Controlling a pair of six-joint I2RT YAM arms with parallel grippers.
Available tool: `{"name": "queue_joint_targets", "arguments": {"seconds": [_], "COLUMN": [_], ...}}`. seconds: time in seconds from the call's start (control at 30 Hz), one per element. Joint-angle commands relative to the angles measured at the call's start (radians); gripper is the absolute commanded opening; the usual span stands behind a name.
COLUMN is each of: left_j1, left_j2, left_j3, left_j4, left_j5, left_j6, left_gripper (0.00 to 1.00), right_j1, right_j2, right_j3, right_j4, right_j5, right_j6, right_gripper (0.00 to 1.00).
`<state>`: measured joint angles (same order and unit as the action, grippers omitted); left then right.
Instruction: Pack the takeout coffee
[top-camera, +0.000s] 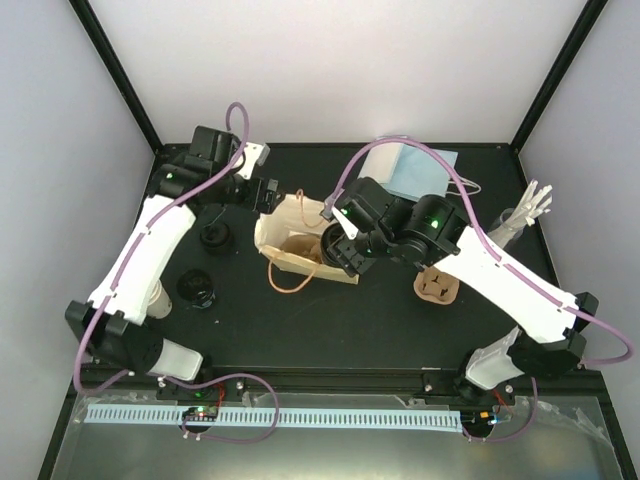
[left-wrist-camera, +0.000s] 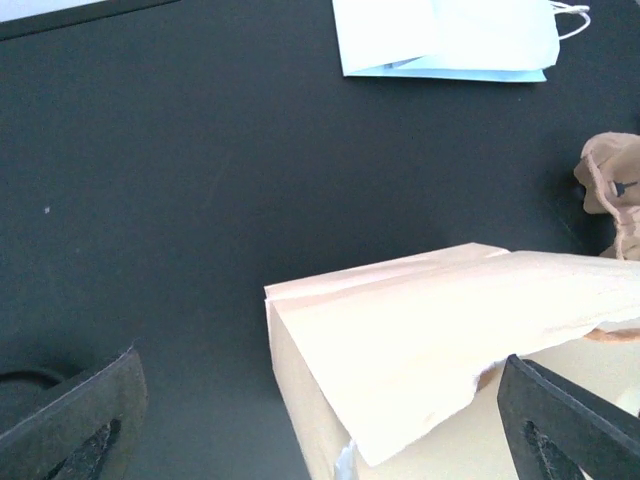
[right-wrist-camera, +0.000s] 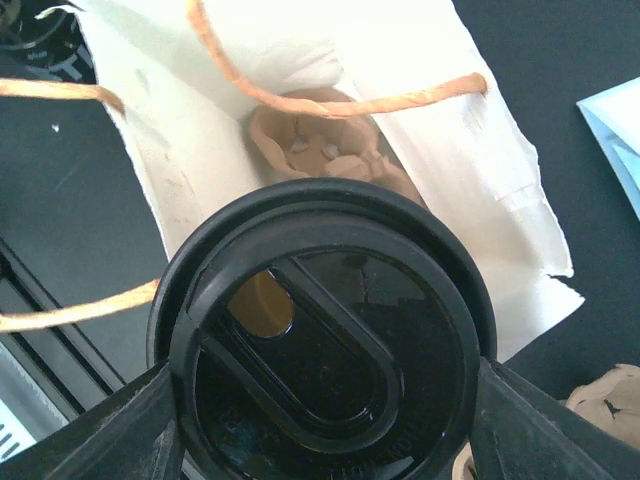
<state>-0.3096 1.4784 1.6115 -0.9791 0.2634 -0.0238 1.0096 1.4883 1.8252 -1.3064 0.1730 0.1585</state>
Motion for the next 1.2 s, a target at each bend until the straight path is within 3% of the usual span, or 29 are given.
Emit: {"name": "queue_joint_targets", "arguments": {"seconds": [0.0, 0.33, 0.57, 0.67, 0.97, 1.07, 1.17], "left_j1": [-0.003, -0.002, -0.014, -0.092, -0.393, -0.536, -0.603], "left_j2": [-0.134, -0.402, -0.531, -0.564, -0.599, -0.595, -0.568], "left_j3": [-0.055, -0.330, -0.461, -0.509, -0.514, -0.511, -0.514], "left_j4": [0.025, 0.146, 0.257, 0.301, 0.279, 0.269, 0.274], "left_j5": [-0.086, 0.000, 0.299, 0.329, 0.098, -0.122, -0.297], "left_j6": [-0.076, 0.005, 0.160, 0.222, 0.295, 0.295, 0.320], "left_gripper": [0.99, 0.99, 0.99, 0.99, 0.99, 0.99, 0.98], "right_j1": [0.040, 0.139, 0.186, 0.187, 0.186, 0.186, 0.187], "right_j2": [-0.045, -0.100, -0.161, -0.195, -0.241, -0.259, -0.277], "right_j3": [-0.047, -0.153, -0.254, -0.290, -0.353, -0.385, -0.414], "right_j4": [-0.018, -0.033, -0.022, 0.007, 0.119, 0.163, 0.197], "right_j5": [-0.007, 0.030, 0.067, 0.099, 0.171, 0.190, 0.193], "right_j6": [-0.001, 0.031, 0.069, 0.078, 0.080, 0.075, 0.069], "right_gripper": [0.61, 0.60, 0.60, 0.60, 0.60, 0.59, 0.59]}}
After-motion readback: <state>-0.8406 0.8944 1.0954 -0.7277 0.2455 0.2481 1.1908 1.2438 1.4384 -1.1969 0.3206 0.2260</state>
